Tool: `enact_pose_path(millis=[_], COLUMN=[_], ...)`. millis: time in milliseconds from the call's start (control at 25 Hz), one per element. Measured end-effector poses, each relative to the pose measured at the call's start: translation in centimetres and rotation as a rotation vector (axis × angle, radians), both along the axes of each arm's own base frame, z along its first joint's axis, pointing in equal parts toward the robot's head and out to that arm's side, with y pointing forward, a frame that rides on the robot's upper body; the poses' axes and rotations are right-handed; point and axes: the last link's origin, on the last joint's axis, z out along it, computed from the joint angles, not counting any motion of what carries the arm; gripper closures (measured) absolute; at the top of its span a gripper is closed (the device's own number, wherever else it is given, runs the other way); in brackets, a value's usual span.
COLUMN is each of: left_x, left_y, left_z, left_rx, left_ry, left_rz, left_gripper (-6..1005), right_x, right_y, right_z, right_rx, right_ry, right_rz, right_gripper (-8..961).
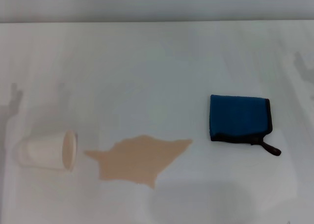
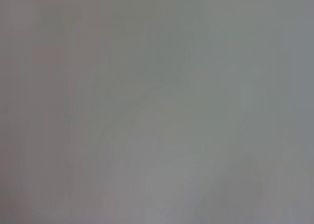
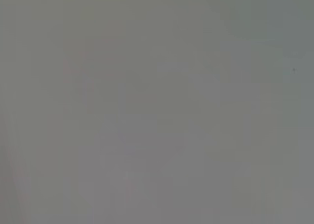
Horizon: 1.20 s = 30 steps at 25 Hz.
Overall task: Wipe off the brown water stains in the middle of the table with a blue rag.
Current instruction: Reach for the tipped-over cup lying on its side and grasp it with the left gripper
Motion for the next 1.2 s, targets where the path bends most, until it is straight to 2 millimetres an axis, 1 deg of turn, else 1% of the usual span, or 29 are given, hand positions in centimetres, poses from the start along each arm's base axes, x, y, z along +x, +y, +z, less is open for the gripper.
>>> enact_pose_path(millis=[640, 800, 960, 1120, 1200], left_x=[0.5, 0.5, 0.5, 1.0, 1.4], left_y=[0.6, 0.9, 1.9, 3.3, 4.1], left_z=[0.0, 0.0, 0.1, 0.6, 1.0], left_rx=[0.002, 0.003, -0.012, -0.016, -0.030], left_ry=[-0.042, -0.099, -0.166, -0.196, -0.238], left_rz=[-0.024, -0.025, -0.027, -0.058, -0.092], left_gripper=[123, 123, 123, 122, 122], right_x=[-0.5, -0.6, -0.7, -0.8, -0.7], right_y=[0.6, 0.8, 1.0, 1.0, 1.0], right_z=[0.3, 0.4, 0.4, 0.5, 0.5], right_rx=[0.010, 0.012, 0.012, 0.013, 0.014], right_ry=[-0.003, -0.002, -0.002, -0.002, -0.002], right_rz=[0.015, 0.018, 0.022, 0.023, 0.023], right_gripper=[128, 128, 128, 128, 128])
